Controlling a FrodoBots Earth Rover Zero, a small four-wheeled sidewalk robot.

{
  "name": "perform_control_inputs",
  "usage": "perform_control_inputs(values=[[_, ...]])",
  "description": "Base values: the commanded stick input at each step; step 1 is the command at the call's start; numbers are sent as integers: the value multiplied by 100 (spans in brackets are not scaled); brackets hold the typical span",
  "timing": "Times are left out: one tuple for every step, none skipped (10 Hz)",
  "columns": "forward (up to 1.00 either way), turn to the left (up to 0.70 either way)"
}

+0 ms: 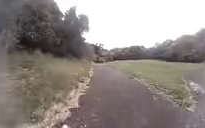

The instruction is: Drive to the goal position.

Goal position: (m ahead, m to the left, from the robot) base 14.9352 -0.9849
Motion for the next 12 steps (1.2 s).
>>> perform_control_inputs(values=[[100, 0], [100, 0], [100, 0], [100, 0], [100, 0], [100, 0], [100, 0], [100, 0], [100, 0], [100, 0], [100, 0], [100, 0]])
